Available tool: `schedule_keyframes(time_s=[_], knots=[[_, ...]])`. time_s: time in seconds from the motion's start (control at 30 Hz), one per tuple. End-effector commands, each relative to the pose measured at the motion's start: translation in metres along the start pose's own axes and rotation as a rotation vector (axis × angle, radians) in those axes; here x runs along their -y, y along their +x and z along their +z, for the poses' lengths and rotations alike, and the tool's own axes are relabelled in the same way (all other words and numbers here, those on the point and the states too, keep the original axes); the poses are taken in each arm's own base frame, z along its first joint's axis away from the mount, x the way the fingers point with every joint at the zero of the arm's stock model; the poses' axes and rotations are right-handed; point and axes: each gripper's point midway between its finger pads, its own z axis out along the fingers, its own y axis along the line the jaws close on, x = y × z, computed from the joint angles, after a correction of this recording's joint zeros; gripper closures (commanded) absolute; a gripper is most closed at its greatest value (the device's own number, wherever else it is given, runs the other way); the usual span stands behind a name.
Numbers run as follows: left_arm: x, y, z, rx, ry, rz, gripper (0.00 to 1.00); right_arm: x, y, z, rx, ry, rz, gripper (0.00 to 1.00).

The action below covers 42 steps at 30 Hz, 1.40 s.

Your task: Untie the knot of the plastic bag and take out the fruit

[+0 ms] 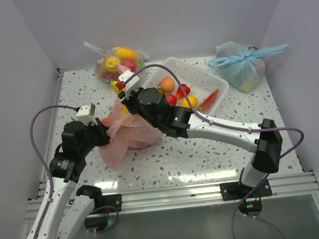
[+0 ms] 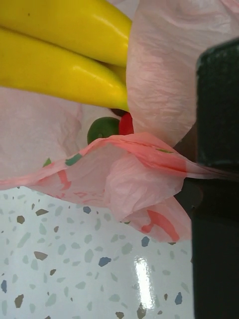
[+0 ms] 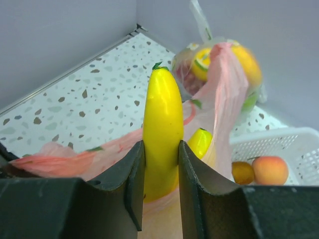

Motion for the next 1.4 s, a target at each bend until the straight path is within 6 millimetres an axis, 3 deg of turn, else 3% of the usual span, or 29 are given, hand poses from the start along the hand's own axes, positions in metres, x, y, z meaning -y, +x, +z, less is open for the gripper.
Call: schedule_keyframes(time_s=[0.0, 0.17, 0.3, 0.37, 0.47, 0.53, 0.67, 0.77, 0.87, 1.0, 1.07, 1.13, 1.23, 1.37], knots=[[0.026, -0.034, -0.026, 0.052, 0.089, 0.039, 1.0, 0.016, -0.065, 0.005, 0.171, 0.085, -0.049, 1.0], [0.023, -0.066, -0.041, 0.094, 0.008, 0.037, 1.0, 0.027, -0.053, 0.009, 0.146, 0.148, -0.163, 1.0], [0.031, -0.102, -0.052, 0.153, -0.011, 0.02, 1.0, 0.039, -0.027, 0.013, 0.087, 0.222, -0.216, 1.0], [0.035, -0.108, -0.049, 0.145, 0.003, 0.03, 1.0, 0.046, -0.015, 0.011, 0.065, 0.252, -0.209, 1.0], [0.032, -0.104, -0.042, 0.122, -0.006, 0.048, 1.0, 0.046, -0.025, 0.005, 0.083, 0.231, -0.144, 1.0], [0.023, -0.089, -0.033, 0.085, -0.031, 0.06, 1.0, 0.041, -0.038, 0.003, 0.108, 0.195, -0.095, 1.0], [0.008, -0.066, -0.019, 0.056, -0.067, 0.064, 1.0, 0.037, -0.089, -0.015, 0.21, 0.123, 0.008, 1.0], [0.001, -0.047, -0.011, 0.04, -0.067, 0.06, 1.0, 0.042, -0.116, -0.03, 0.273, 0.111, 0.064, 1.0], [0.005, -0.043, -0.011, 0.056, -0.035, 0.067, 1.0, 0.054, -0.13, -0.041, 0.309, 0.145, 0.076, 1.0], [0.014, -0.034, -0.012, 0.078, 0.041, 0.072, 1.0, 0.088, -0.142, -0.056, 0.329, 0.226, 0.108, 1.0], [0.016, -0.031, -0.014, 0.095, 0.062, 0.074, 1.0, 0.105, -0.137, -0.058, 0.316, 0.266, 0.127, 1.0], [0.018, -0.029, -0.016, 0.114, 0.085, 0.079, 1.0, 0.136, -0.131, -0.062, 0.298, 0.352, 0.173, 1.0], [0.018, -0.017, -0.013, 0.116, 0.114, 0.084, 1.0, 0.179, -0.11, -0.068, 0.266, 0.46, 0.225, 1.0], [0.02, -0.005, -0.008, 0.113, 0.156, 0.095, 1.0, 0.235, -0.068, -0.076, 0.159, 0.623, 0.245, 1.0]])
